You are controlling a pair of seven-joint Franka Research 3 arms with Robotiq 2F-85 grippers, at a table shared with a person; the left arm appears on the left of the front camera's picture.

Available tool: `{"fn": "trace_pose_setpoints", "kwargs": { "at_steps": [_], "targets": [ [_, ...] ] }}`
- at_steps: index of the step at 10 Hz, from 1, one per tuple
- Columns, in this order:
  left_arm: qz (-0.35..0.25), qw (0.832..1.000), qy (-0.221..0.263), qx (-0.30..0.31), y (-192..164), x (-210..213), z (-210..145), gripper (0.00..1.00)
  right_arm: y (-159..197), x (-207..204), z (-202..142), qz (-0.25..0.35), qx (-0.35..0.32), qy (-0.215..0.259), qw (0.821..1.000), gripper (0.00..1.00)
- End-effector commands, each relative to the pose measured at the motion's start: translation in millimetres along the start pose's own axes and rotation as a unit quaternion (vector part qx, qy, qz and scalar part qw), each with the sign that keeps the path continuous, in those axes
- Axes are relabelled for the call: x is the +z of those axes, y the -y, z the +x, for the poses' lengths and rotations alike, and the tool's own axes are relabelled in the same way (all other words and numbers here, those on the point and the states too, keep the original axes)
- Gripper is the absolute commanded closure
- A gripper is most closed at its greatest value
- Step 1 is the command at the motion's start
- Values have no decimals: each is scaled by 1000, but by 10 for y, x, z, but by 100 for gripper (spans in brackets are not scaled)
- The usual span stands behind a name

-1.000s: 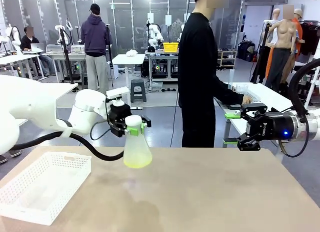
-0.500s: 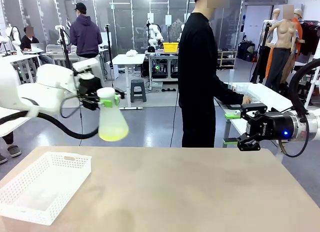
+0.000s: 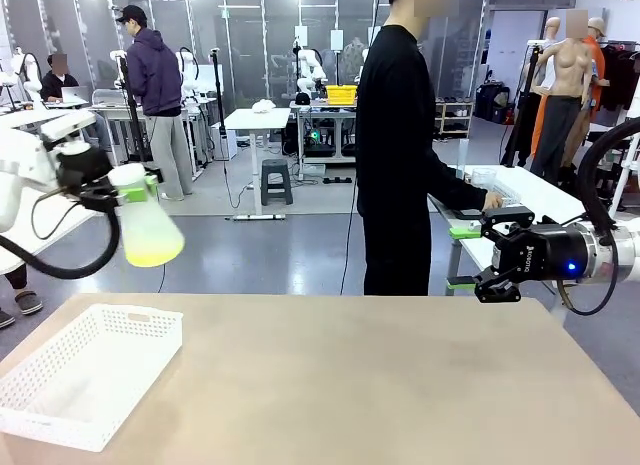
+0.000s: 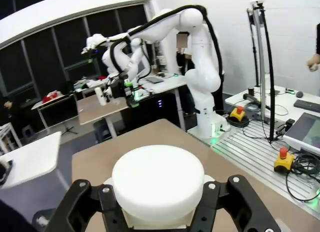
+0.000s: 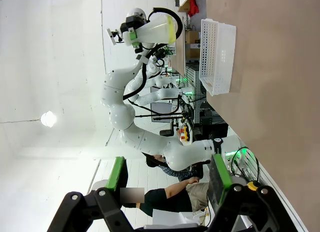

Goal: Prepare the solutions needed for the experiment.
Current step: When the human places the Big flask in the center of the table, pick up the Big flask and place it in the left Organizing basket.

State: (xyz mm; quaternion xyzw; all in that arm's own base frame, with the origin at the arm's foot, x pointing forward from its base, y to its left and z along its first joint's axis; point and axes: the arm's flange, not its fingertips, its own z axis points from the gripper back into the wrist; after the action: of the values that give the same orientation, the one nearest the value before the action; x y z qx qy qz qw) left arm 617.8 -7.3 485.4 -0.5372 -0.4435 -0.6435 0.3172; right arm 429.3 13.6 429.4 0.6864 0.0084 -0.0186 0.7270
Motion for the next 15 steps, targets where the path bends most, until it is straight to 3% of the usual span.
{"fn": "trace_pose_setpoints", "kwargs": {
  "at_steps": [1,4,11,15],
  "targets": [
    [32,999,13,-1,256,117,-127,100,-4,2,-13,0,1,-1,1000,17],
    [52,998,2,21,589,395,-400,100,-4,2,-13,0,1,-1,1000,17],
    [36,998,-6,56,1327,575,-1251,100,-4,2,-13,0,1,-1,1000,17],
    [30,998,0,58,1454,592,-1720,100,-4,2,-13,0,1,-1,1000,17]
  ]
}}
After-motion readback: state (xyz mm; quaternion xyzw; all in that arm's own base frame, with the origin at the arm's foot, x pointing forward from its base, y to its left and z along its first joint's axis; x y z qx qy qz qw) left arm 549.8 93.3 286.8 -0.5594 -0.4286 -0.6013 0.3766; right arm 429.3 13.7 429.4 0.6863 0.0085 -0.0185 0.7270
